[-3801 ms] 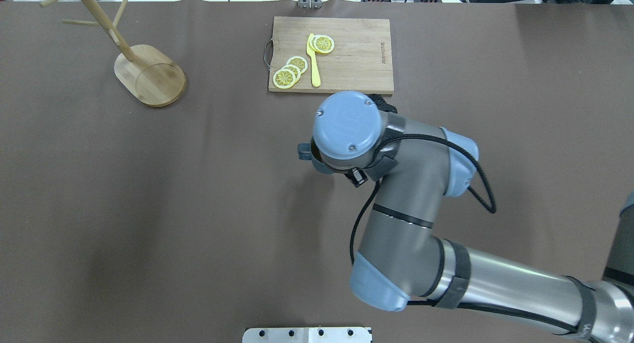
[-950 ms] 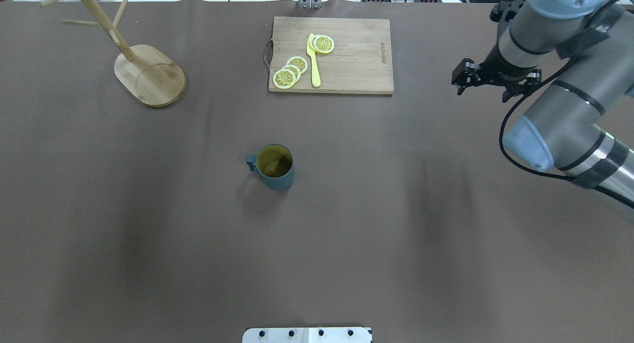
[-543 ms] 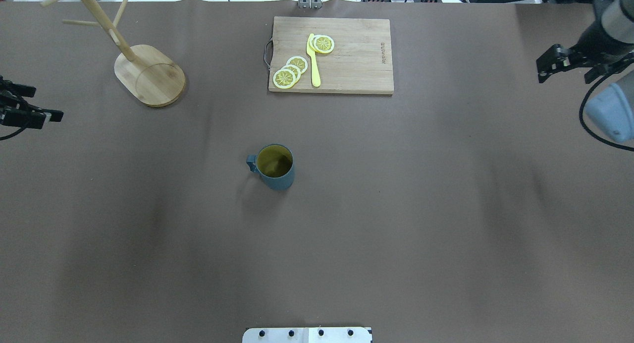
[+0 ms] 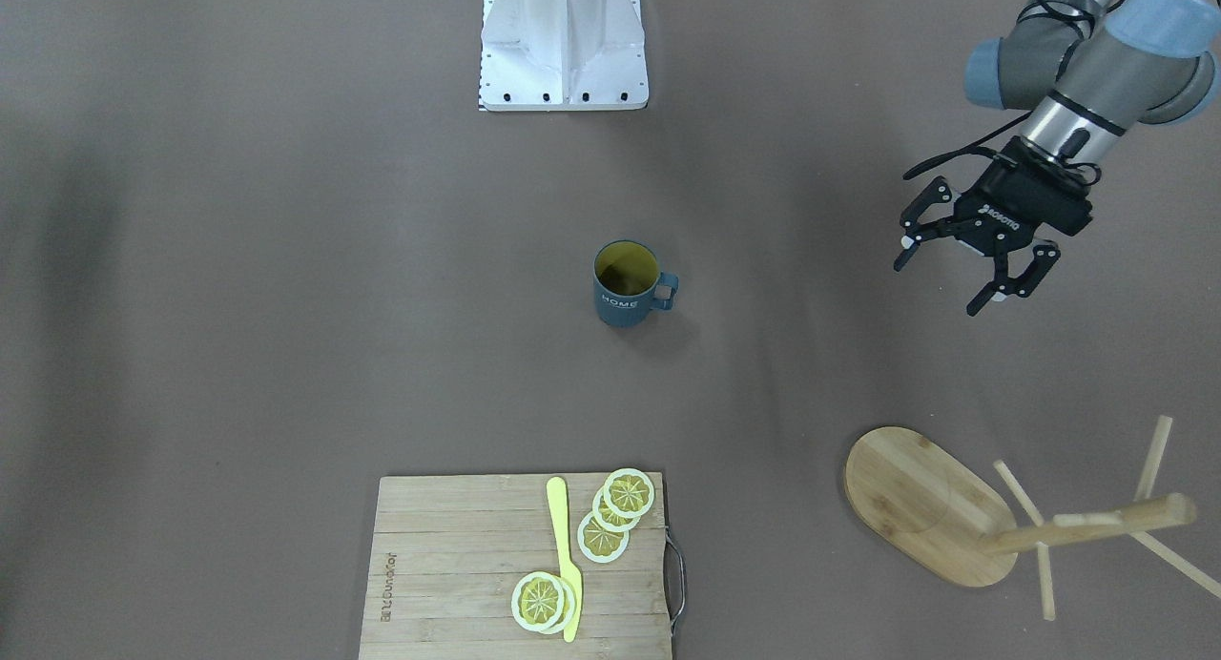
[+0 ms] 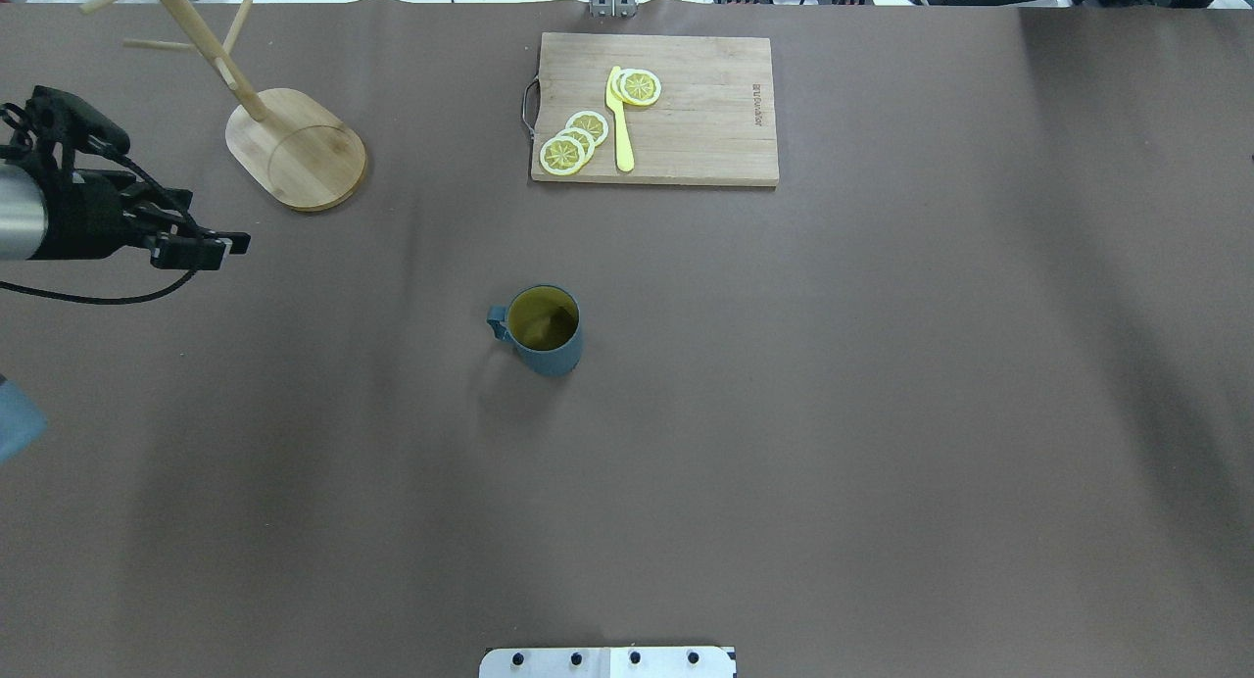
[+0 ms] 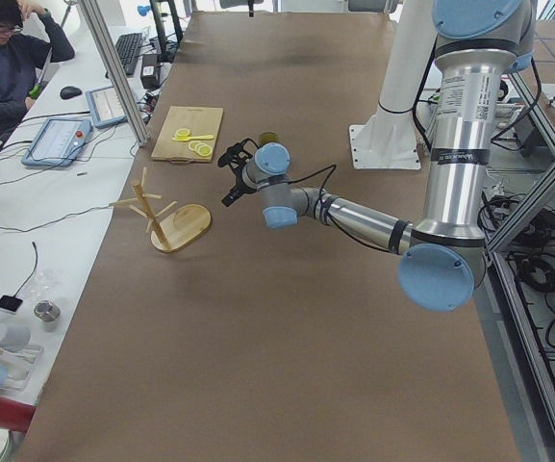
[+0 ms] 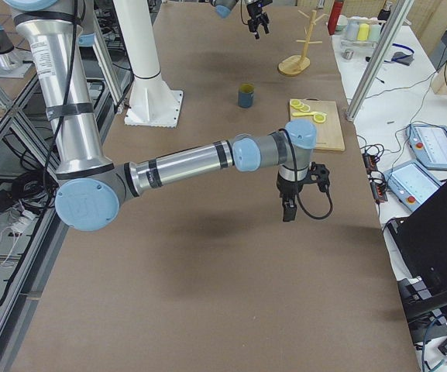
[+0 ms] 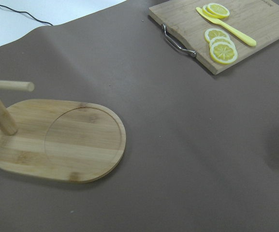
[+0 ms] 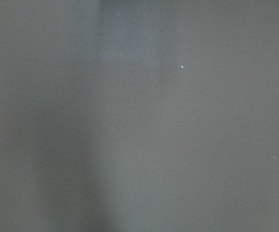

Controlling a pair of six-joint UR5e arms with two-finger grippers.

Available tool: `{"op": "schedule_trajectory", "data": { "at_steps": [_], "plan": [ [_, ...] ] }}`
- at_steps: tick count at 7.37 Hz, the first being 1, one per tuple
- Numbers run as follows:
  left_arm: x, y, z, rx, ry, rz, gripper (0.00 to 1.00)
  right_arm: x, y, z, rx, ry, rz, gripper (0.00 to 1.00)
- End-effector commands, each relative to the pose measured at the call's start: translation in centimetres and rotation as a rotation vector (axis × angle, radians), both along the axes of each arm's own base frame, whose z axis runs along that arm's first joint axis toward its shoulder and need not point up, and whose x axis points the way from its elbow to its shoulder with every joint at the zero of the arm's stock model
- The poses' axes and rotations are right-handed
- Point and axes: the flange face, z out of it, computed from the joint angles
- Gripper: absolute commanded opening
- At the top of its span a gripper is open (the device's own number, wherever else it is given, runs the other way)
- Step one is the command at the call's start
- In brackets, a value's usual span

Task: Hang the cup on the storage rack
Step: 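Retract the right arm while moving the left gripper toward the mug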

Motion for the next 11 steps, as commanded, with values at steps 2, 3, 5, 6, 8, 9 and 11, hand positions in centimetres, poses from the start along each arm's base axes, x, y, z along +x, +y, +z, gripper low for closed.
{"op": "schedule_trajectory", "data": {
  "at_steps": [2, 3, 5, 6, 8, 9, 11],
  "plan": [
    [9.8, 3.5, -3.4, 0.074, 0.023, -0.112, 0.98, 3.6, 3.5, 4.2, -0.024, 0.003, -0.006, 1.0],
    [12.5, 5.2, -4.3, 0.101, 0.024, -0.136, 0.98, 3.6, 3.6, 4.3, -0.029, 0.003, -0.005, 1.0],
    [16.6, 7.8, -5.3, 0.115, 0.029, -0.152, 0.97, 3.6, 3.6, 4.3, -0.031, 0.005, -0.001, 1.0],
    [19.0, 8.6, -6.1, 0.124, 0.036, -0.147, 0.96, 3.6, 3.6, 4.3, -0.033, 0.005, 0.003, 1.0],
    [22.9, 7.0, -6.9, 0.115, 0.034, -0.158, 0.95, 3.6, 3.5, 4.4, -0.037, 0.004, 0.005, 1.0],
    [23.2, 7.0, -6.7, 0.113, 0.03, -0.155, 0.95, 3.6, 3.5, 4.5, -0.038, 0.005, 0.005, 1.0],
    [23.0, 7.1, -6.2, 0.109, 0.025, -0.152, 0.94, 3.6, 3.4, 4.4, -0.039, 0.005, 0.006, 1.0]
  ]
}}
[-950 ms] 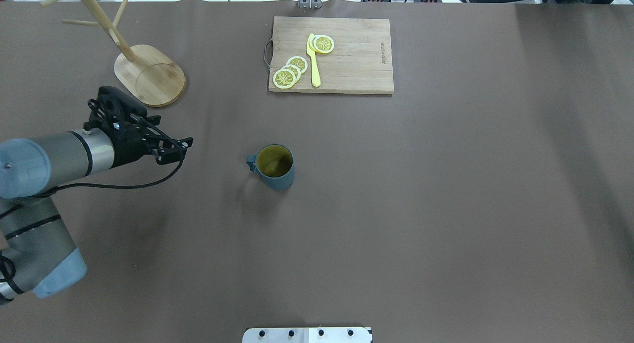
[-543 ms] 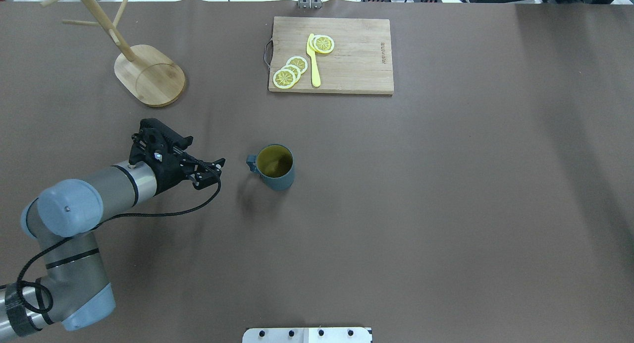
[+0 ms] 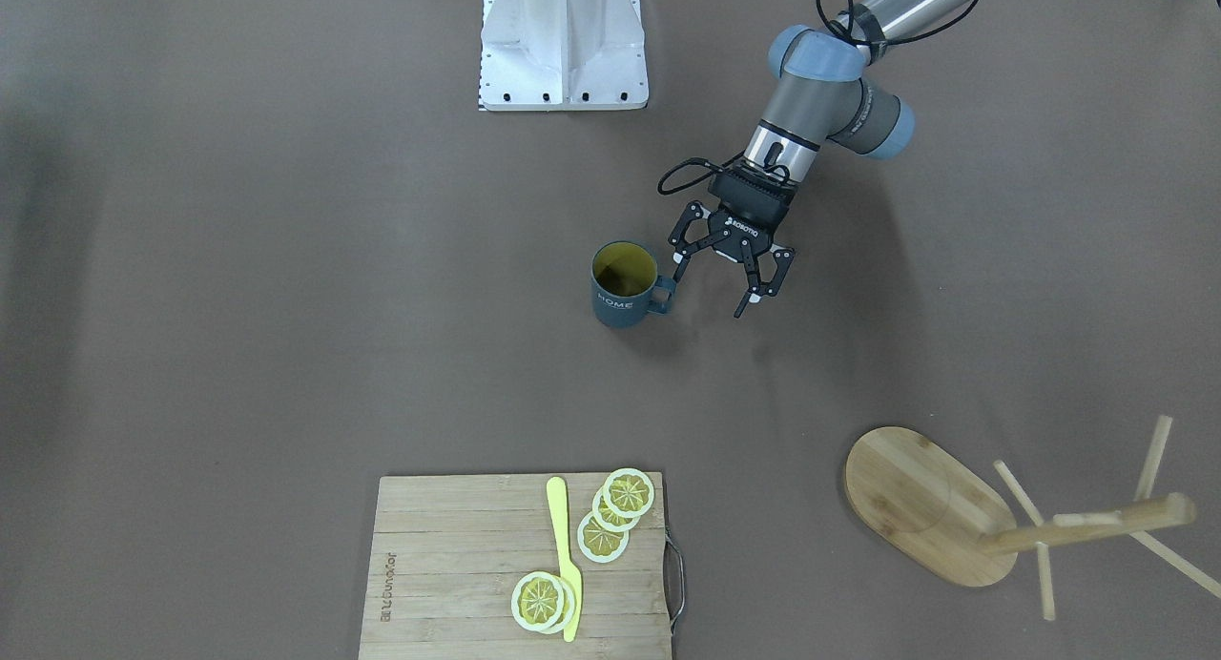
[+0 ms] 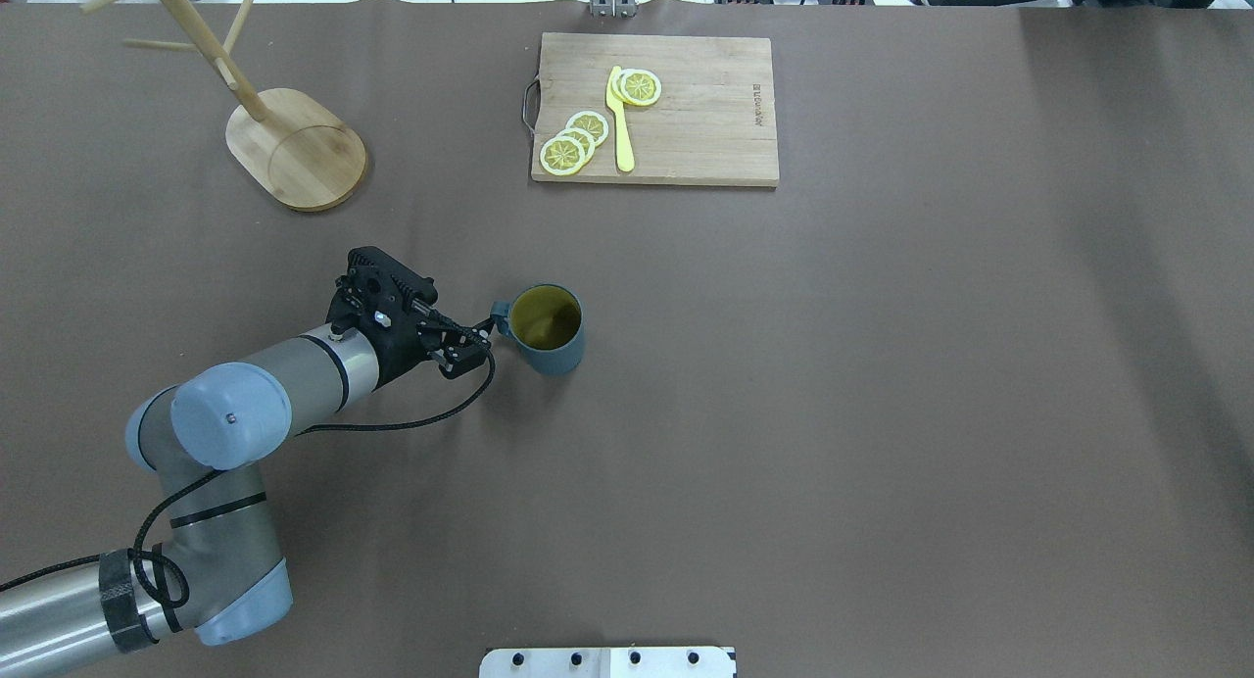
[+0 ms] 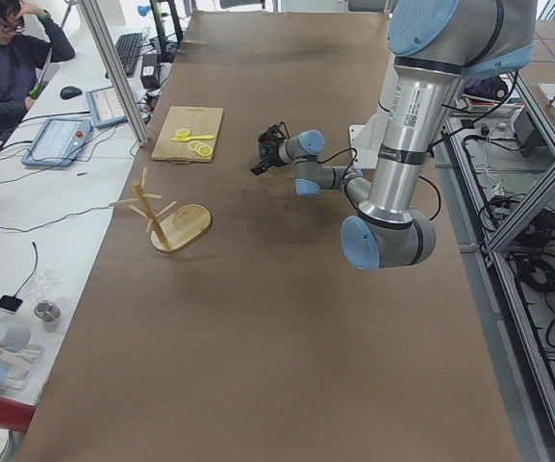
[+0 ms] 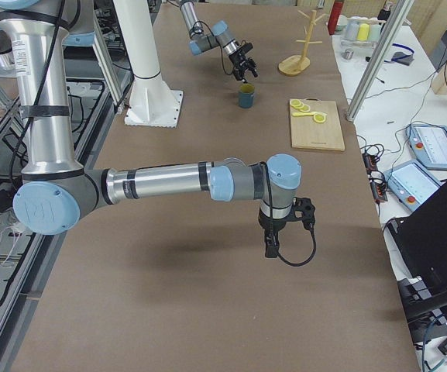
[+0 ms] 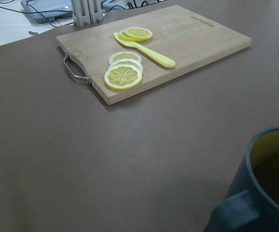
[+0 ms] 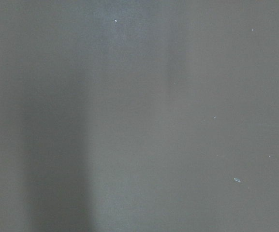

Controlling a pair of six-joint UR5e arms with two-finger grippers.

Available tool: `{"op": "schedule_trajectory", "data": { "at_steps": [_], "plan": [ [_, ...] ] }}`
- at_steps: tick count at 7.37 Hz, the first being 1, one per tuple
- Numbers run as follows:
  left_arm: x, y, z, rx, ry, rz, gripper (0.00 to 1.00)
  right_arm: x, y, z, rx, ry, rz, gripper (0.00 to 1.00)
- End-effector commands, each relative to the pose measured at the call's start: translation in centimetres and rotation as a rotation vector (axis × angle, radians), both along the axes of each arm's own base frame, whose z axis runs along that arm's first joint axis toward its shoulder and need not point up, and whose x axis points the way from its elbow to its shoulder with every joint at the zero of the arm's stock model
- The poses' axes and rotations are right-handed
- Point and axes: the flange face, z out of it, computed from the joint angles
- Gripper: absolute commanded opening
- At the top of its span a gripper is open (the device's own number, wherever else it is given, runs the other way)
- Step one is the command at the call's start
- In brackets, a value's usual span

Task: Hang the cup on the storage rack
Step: 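Retract the right arm while moving the left gripper toward the mug, then close the left gripper on the teal mug's handle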

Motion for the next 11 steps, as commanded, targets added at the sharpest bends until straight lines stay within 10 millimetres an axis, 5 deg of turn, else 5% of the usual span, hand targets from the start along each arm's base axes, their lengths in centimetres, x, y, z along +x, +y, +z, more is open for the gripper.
{"op": "schedule_trajectory", "data": {
  "at_steps": [1, 3, 6, 11],
  "plan": [
    [0.6, 0.6, 0.2, -0.003, -0.003, 0.013, 0.94, 0.0, -0.1, -0.1, 0.002, 0.0, 0.001, 1.0],
    [1.6, 1.5, -0.4, 0.001, 0.005, 0.038, 0.88, 0.0, -0.2, -0.2, 0.002, 0.0, 0.002, 1.0],
    [2.0, 2.2, -0.5, 0.004, 0.01, 0.053, 0.56, 0.0, -0.2, -0.1, 0.001, 0.0, 0.002, 1.0],
    [2.7, 2.6, -2.2, 0.016, 0.037, 0.062, 0.44, 0.0, -0.1, 0.0, -0.002, 0.0, 0.002, 1.0]
  ]
}}
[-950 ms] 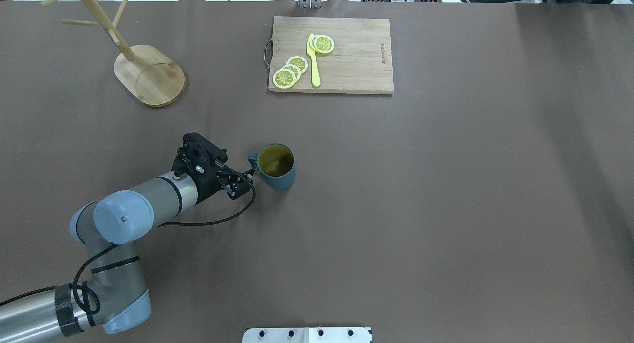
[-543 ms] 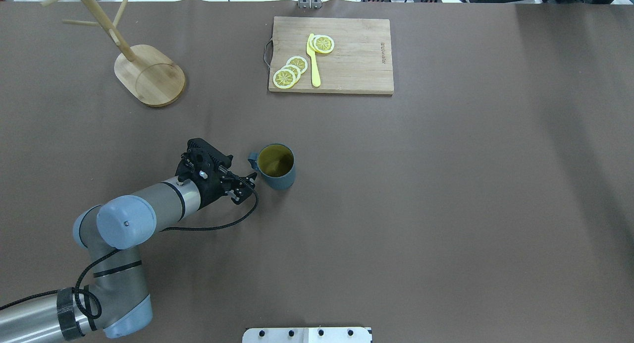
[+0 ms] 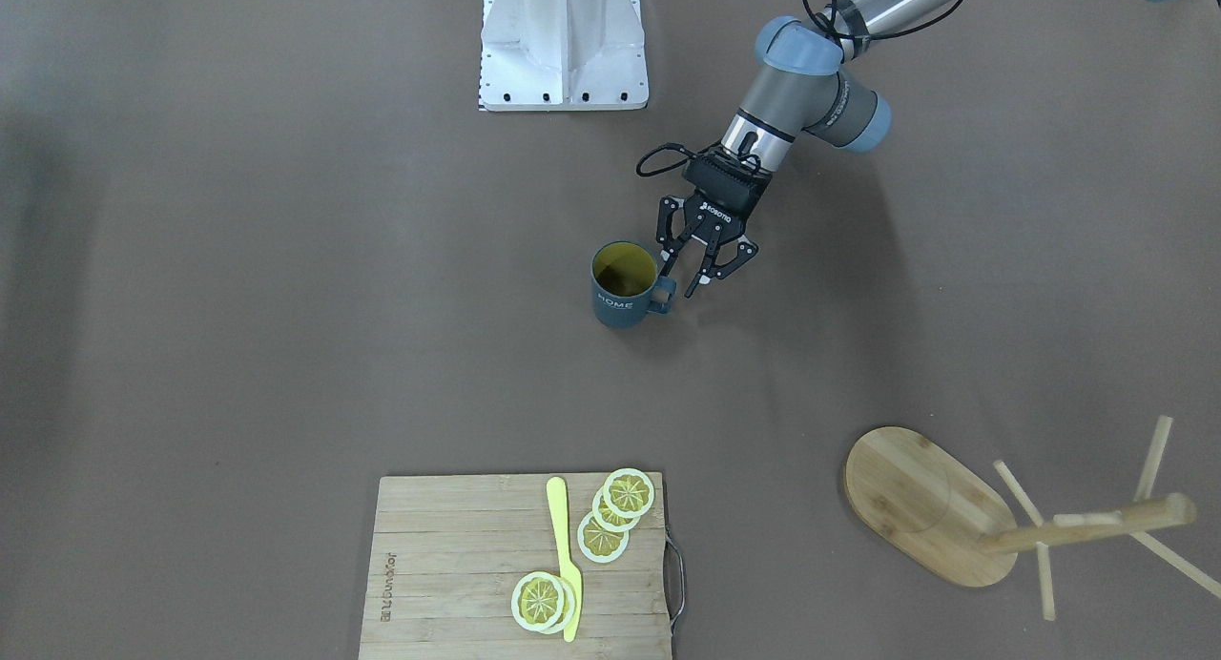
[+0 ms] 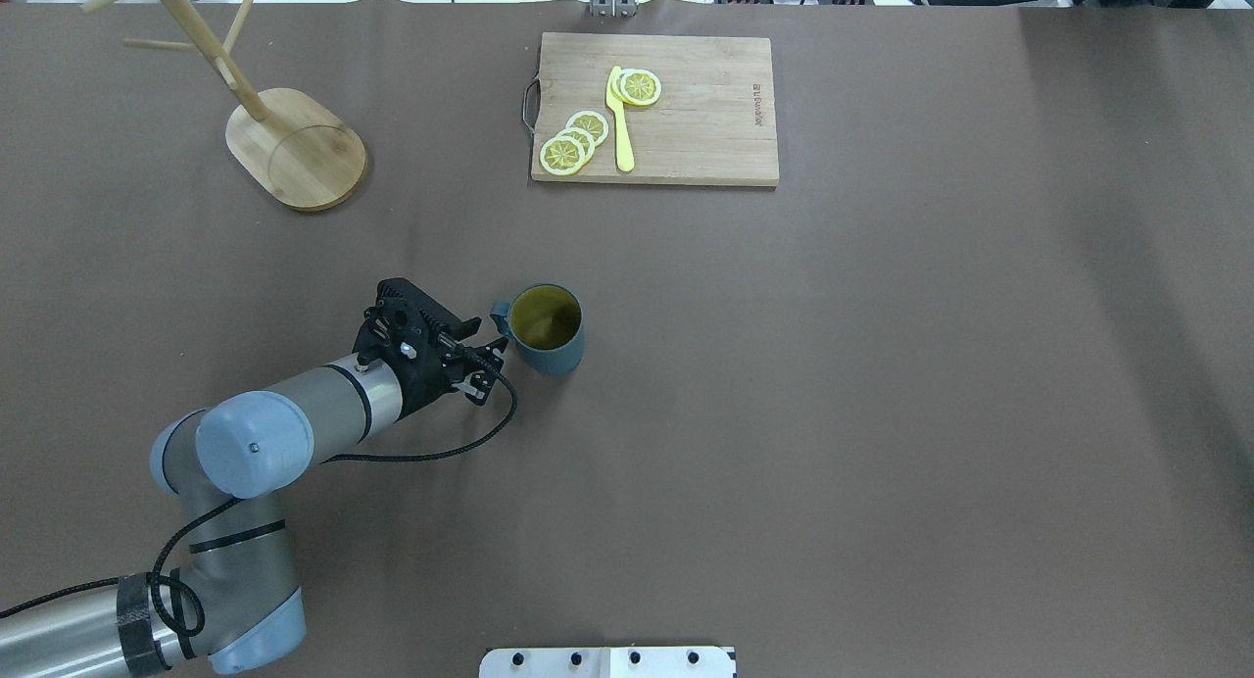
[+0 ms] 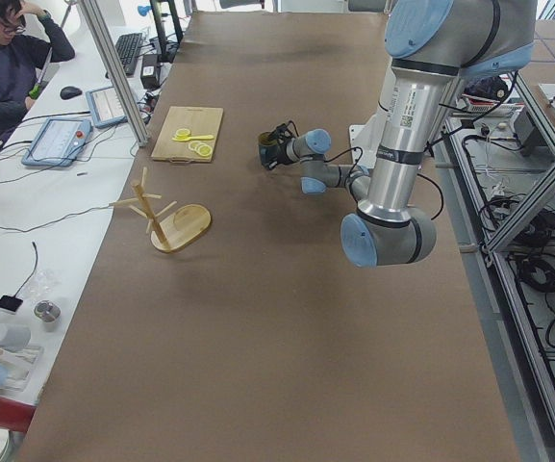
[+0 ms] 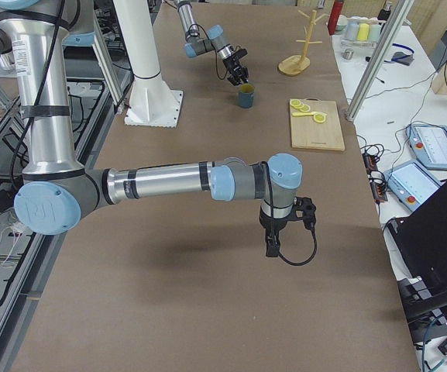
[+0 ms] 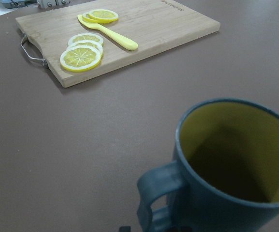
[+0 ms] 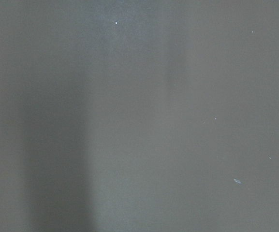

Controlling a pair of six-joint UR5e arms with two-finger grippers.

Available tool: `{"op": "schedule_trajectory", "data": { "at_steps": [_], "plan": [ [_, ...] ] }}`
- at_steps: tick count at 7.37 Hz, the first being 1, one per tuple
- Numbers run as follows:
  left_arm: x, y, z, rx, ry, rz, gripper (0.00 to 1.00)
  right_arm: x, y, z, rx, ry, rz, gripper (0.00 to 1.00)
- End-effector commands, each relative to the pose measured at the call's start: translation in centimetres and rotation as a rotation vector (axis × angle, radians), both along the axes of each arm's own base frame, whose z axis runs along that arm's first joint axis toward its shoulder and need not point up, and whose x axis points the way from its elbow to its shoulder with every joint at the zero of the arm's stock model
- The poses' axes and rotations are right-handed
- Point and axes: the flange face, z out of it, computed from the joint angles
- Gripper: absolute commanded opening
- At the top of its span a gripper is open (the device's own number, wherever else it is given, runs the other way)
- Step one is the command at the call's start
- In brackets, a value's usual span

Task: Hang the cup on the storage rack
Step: 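Close the left gripper on the teal mug's handle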

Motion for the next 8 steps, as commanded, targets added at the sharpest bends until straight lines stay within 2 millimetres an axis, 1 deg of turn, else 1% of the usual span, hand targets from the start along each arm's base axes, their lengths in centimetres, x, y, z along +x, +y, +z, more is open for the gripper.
{"op": "schedule_trajectory", "data": {
  "at_steps": [1, 3, 4, 8],
  "plan": [
    [0.21, -0.03, -0.51, 0.002, 0.005, 0.001, 0.41, 0.0, 0.0, 0.07, -0.002, 0.0, 0.0, 1.0],
    [0.23, -0.04, -0.6, 0.003, 0.007, 0.001, 0.37, 0.0, 0.0, 0.07, -0.002, 0.0, 0.0, 1.0],
    [0.27, -0.16, -0.98, 0.005, 0.012, -0.001, 0.36, 0.0, 0.0, 0.0, -0.001, 0.0, 0.001, 1.0],
    [0.23, -0.78, -0.27, 0.001, -0.001, -0.012, 0.37, 0.0, 0.0, 0.0, -0.001, 0.0, 0.001, 1.0]
  ]
}}
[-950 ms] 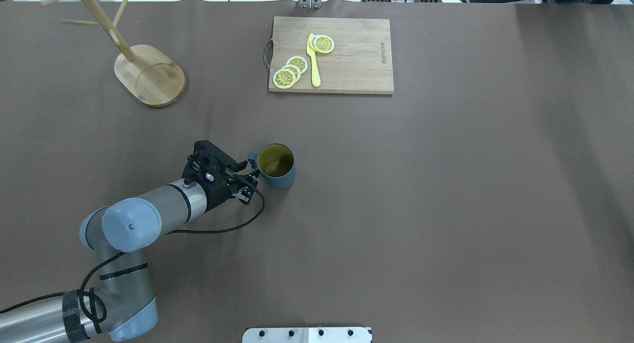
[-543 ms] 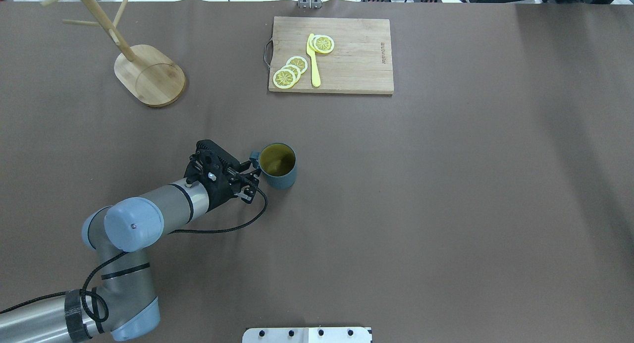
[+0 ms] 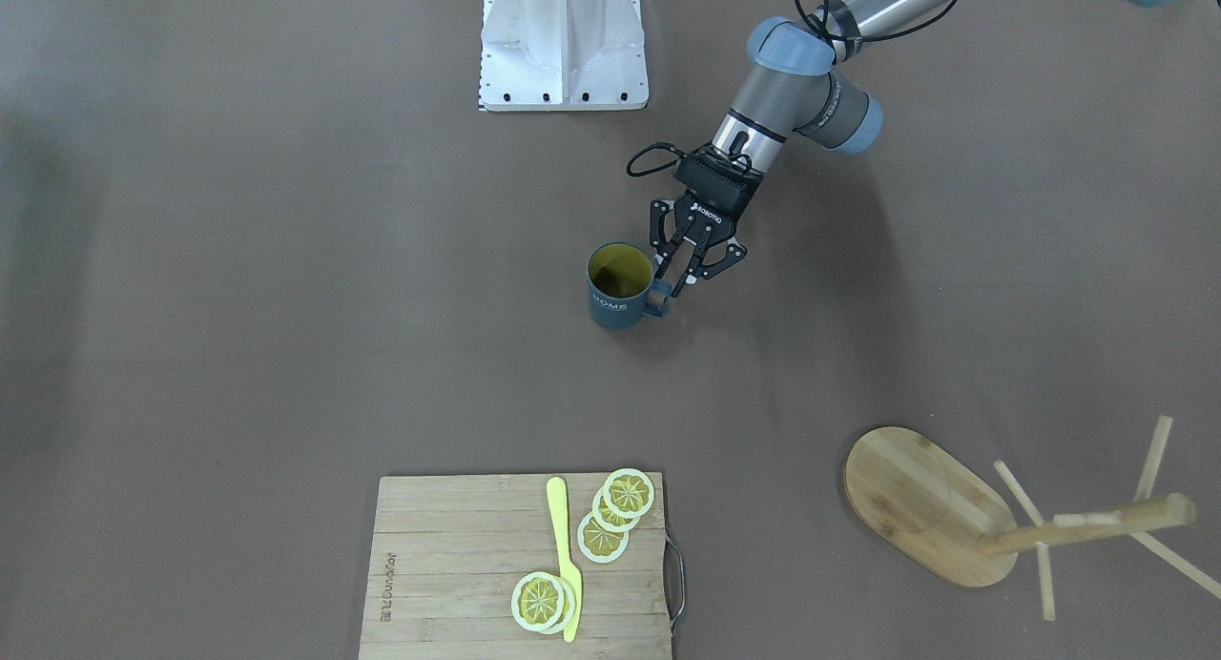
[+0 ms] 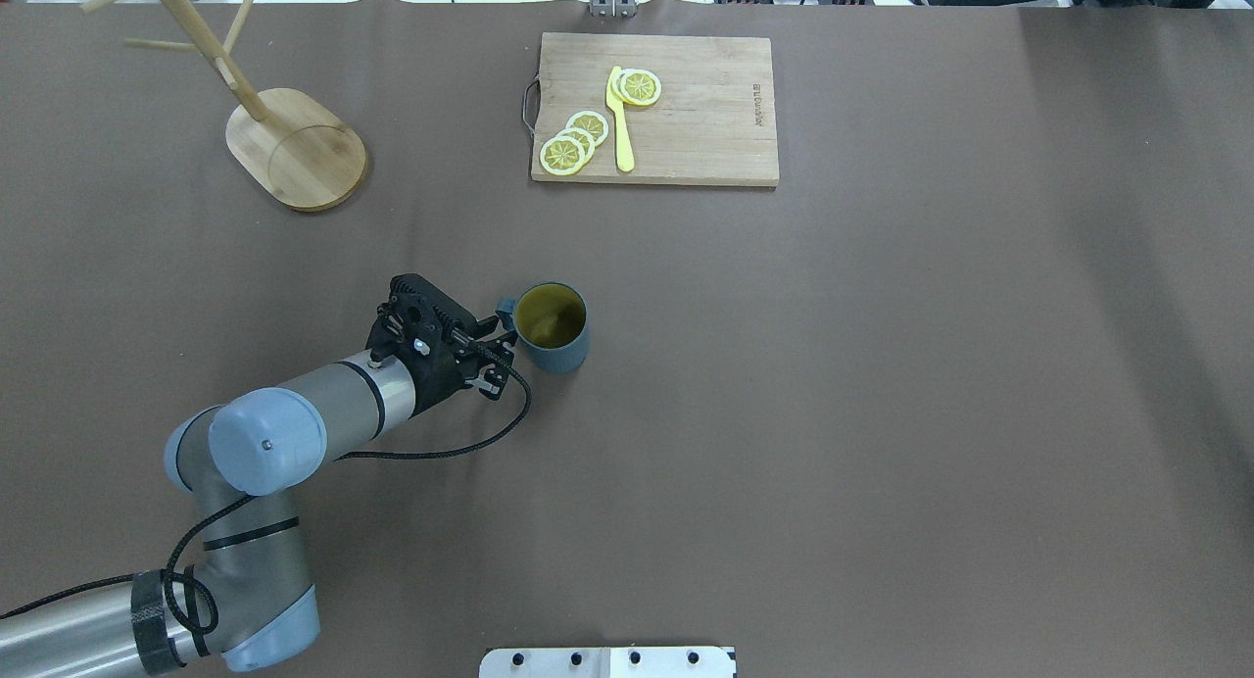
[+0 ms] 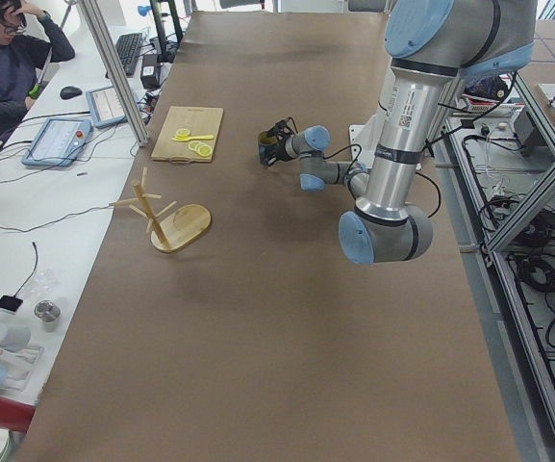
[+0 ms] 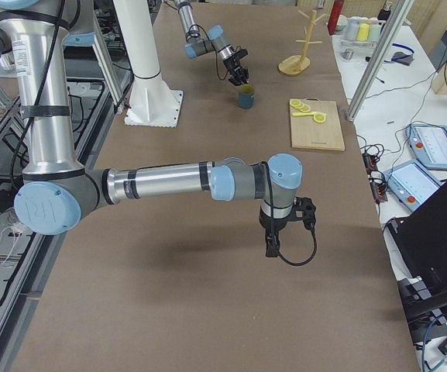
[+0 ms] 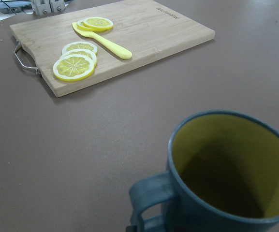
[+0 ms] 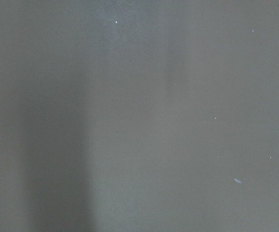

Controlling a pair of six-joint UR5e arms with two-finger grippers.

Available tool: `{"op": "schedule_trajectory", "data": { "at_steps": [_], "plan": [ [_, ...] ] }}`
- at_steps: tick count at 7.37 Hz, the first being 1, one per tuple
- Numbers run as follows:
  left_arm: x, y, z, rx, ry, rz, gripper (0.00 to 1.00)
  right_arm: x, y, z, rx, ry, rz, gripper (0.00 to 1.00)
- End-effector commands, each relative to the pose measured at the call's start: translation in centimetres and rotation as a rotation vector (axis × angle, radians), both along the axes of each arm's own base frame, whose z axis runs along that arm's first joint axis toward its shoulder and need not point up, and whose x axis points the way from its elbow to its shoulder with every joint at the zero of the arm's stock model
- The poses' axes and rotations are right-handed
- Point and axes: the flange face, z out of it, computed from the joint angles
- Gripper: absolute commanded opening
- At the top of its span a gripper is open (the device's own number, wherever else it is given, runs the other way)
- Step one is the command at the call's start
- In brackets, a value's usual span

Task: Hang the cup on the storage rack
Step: 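Close the left gripper on the teal mug's handle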

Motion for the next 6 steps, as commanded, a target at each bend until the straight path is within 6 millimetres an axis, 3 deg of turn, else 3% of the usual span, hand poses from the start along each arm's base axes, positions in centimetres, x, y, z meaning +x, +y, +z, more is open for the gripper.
{"op": "schedule_trajectory", "data": {
  "at_steps": [1, 6],
  "plan": [
    [-0.1, -0.3, 0.2, -0.002, -0.002, -0.006, 0.37, 0.1, -0.1, -0.1, 0.004, 0.0, 0.001, 1.0],
    [-0.1, -1.6, 0.0, -0.005, -0.006, -0.024, 0.36, 0.1, -0.2, -0.3, 0.007, 0.0, 0.001, 1.0]
  ]
}}
